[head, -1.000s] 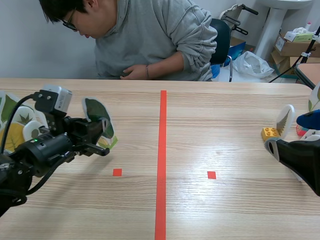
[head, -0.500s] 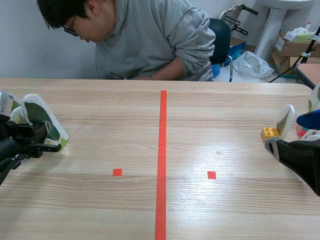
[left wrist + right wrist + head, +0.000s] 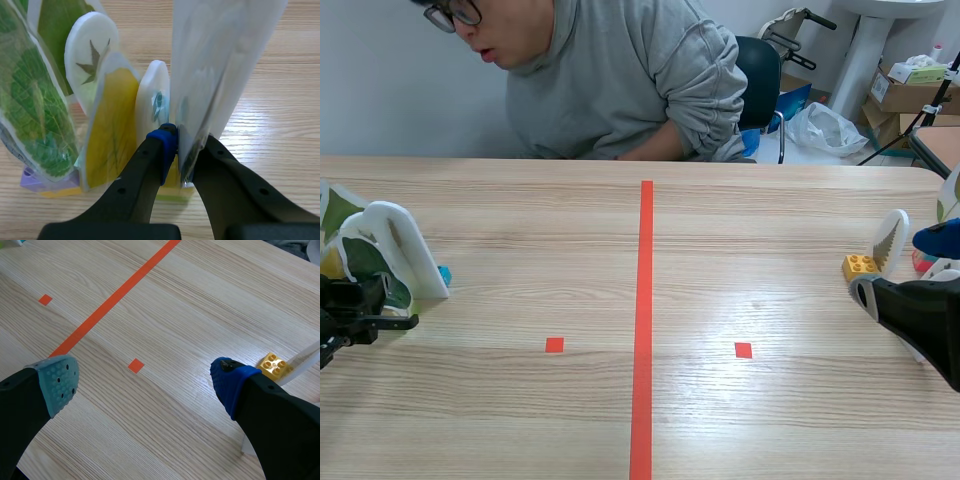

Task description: Do the leaf sorting experiment

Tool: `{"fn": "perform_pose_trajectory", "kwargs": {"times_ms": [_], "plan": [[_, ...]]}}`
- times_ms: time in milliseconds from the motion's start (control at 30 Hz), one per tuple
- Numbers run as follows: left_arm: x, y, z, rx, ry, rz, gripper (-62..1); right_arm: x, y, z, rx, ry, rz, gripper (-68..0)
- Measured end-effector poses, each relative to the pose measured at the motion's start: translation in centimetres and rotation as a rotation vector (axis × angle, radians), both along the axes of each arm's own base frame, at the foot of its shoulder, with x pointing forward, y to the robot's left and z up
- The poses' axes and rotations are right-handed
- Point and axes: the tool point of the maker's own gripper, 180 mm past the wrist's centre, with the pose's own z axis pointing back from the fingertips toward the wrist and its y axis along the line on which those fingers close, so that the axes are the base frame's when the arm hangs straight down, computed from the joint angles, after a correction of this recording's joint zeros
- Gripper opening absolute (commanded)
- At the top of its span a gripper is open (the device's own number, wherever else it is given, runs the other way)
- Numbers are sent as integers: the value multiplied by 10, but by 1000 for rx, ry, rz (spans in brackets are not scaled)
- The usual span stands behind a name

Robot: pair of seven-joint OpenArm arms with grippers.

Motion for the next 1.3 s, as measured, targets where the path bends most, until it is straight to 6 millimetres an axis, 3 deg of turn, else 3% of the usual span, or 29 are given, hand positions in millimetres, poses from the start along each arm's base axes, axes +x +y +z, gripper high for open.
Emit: {"fn": "perform_pose_trajectory", "kwargs": {"times_ms": [400,767,1033,1300], "plan": [[3,7,0,8,-6,27,-557,0,0,0,0,0,0,-142],[3,7,0,9,-9,27,-205,0,0,0,0,0,0,-142],[1,1,7,12,-26,10,-196,0,0,0,0,0,0,-142],[4,-22,52,28,-121,-60,-195,0,0,0,0,0,0,-142]]}}
